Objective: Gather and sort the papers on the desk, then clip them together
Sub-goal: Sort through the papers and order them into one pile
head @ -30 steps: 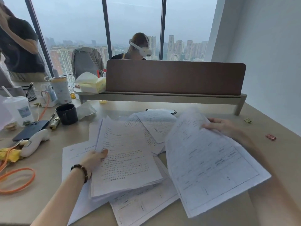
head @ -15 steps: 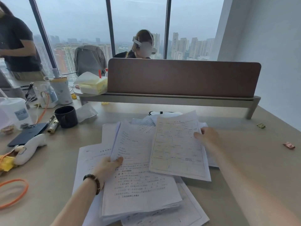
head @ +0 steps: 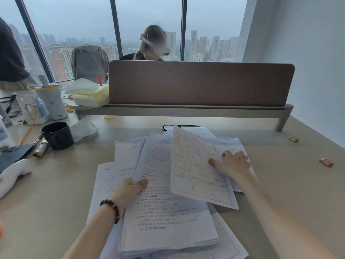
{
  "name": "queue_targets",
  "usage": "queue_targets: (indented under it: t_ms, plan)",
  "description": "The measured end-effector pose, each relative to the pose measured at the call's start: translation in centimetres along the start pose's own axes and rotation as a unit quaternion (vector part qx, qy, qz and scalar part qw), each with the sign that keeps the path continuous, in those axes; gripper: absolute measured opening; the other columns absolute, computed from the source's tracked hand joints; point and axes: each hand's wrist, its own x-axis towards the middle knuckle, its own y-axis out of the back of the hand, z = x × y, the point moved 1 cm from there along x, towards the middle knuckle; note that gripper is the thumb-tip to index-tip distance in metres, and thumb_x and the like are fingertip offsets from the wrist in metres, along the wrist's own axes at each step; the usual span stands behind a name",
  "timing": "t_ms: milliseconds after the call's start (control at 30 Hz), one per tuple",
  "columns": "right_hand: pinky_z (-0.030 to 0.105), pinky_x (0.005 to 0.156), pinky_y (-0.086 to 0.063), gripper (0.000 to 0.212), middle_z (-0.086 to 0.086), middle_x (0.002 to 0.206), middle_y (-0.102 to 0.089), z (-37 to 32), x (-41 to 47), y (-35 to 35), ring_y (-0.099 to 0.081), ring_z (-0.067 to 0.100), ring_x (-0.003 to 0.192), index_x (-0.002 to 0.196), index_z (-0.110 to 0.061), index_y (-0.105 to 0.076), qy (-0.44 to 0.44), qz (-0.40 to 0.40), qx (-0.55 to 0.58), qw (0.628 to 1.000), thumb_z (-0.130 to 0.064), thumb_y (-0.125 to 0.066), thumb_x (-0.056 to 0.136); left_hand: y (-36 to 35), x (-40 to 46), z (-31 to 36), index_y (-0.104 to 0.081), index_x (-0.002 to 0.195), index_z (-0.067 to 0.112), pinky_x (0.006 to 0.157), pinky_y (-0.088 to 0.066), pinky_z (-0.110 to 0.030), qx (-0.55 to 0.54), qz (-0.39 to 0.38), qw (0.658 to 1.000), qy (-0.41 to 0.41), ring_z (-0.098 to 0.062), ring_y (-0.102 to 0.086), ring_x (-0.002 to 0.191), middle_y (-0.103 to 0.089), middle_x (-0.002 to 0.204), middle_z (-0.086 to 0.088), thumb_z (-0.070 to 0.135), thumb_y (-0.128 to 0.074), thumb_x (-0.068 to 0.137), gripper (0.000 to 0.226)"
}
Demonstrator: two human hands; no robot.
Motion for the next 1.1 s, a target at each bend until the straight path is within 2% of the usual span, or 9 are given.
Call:
queue_targets:
  t_ms: [200,433,567,633,733,833,933,1033,1100]
  plan:
    - [0.051,0.109,-0.033,0.088,0.016,0.148,-0.042,1.5,0.1,0.4,-0.036,0.039,0.138,0.143,-0.021,-0.040,0.007,0.005,0.004,1.000,-0.076,-0.059,0.077,1.8,-0.7,1.6,-0.069,0.107,0.000,0.085,-0.057,-0.051,-0.050,0.020,0.999,0.001,-0.041,-0.071,0.093,-0.075,0.100,-0.023,0.017,-0.059,0.096,0.022]
    - [0.049,0.106,-0.035,0.121,0.011,0.141,-0.054,2.8,1.5,0.9,-0.044,0.036,0.134,0.144,-0.019,-0.038,-0.010,-0.011,0.042,0.999,-0.087,-0.065,0.047,7.1,-1.4,0.4,-0.067,0.105,-0.006,0.087,-0.055,-0.055,-0.043,0.068,0.997,0.021,-0.044,-0.071,0.090,-0.075,0.094,-0.026,0.017,-0.060,0.096,0.026]
    - [0.038,0.090,-0.042,0.102,0.009,0.135,-0.057,2.5,0.9,2.1,-0.050,0.033,0.128,0.143,-0.011,-0.039,-0.002,0.004,0.137,0.991,-0.040,-0.092,0.061,7.0,-1.4,-1.4,-0.065,0.109,-0.008,0.085,-0.057,-0.051,-0.049,0.070,0.995,0.047,-0.043,-0.071,0.090,-0.075,0.096,-0.027,0.016,-0.060,0.096,0.028]
    - [0.042,0.094,-0.050,0.099,0.010,0.133,-0.059,2.8,1.0,2.3,-0.055,0.033,0.122,0.142,-0.011,-0.041,-0.014,-0.004,0.209,0.978,-0.024,-0.094,0.060,6.9,-1.3,-1.6,-0.065,0.110,-0.008,0.085,-0.056,-0.051,-0.054,0.072,0.995,0.047,-0.045,-0.071,0.092,-0.075,0.096,-0.027,0.016,-0.060,0.096,0.028]
    - [0.052,0.090,-0.056,0.078,0.008,0.115,-0.063,3.3,1.4,2.3,-0.065,0.034,0.106,0.129,-0.013,-0.051,-0.030,-0.012,0.277,0.960,-0.017,-0.094,0.064,6.8,-1.4,-1.4,-0.065,0.109,-0.008,0.087,-0.056,-0.053,-0.058,0.075,0.995,0.044,-0.047,-0.070,0.095,-0.074,0.098,-0.028,0.014,-0.060,0.096,0.026]
    - [0.042,0.081,-0.056,0.049,0.009,0.106,-0.064,3.5,1.1,2.9,-0.065,0.031,0.094,0.113,-0.012,-0.054,-0.034,-0.047,0.332,0.941,-0.013,-0.086,0.076,6.6,-1.4,-1.3,-0.066,0.107,-0.007,0.086,-0.056,-0.051,-0.058,0.073,0.995,0.040,-0.045,-0.070,0.093,-0.074,0.098,-0.027,0.014,-0.059,0.096,0.025]
    - [0.042,0.085,-0.056,0.010,0.014,0.104,-0.072,3.9,0.6,3.3,-0.069,0.030,0.090,0.092,-0.006,-0.067,-0.027,-0.095,0.350,0.932,-0.014,-0.073,0.090,6.2,-1.3,-1.1,-0.066,0.106,-0.007,0.086,-0.056,-0.050,-0.062,0.068,0.995,0.036,-0.043,-0.070,0.090,-0.074,0.099,-0.028,0.014,-0.059,0.097,0.024]
    - [0.041,0.079,-0.056,0.029,0.017,0.088,-0.072,3.8,0.4,3.0,-0.070,0.031,0.079,0.082,0.001,-0.067,0.006,-0.081,0.291,0.953,-0.025,-0.065,0.095,5.6,-1.1,-0.8,-0.066,0.106,-0.006,0.086,-0.056,-0.050,-0.062,0.062,0.996,0.032,-0.042,-0.070,0.088,-0.074,0.098,-0.028,0.014,-0.059,0.096,0.023]
    - [0.033,0.053,-0.041,0.050,0.010,0.056,-0.050,3.4,0.8,2.6,-0.052,0.023,0.049,0.057,-0.006,-0.048,0.024,-0.042,0.230,0.972,-0.034,-0.061,0.096,5.3,-1.0,-0.6,-0.066,0.106,-0.006,0.083,-0.057,-0.049,-0.061,0.057,0.996,0.033,-0.041,-0.071,0.087,-0.074,0.098,-0.028,0.014,-0.059,0.096,0.023]
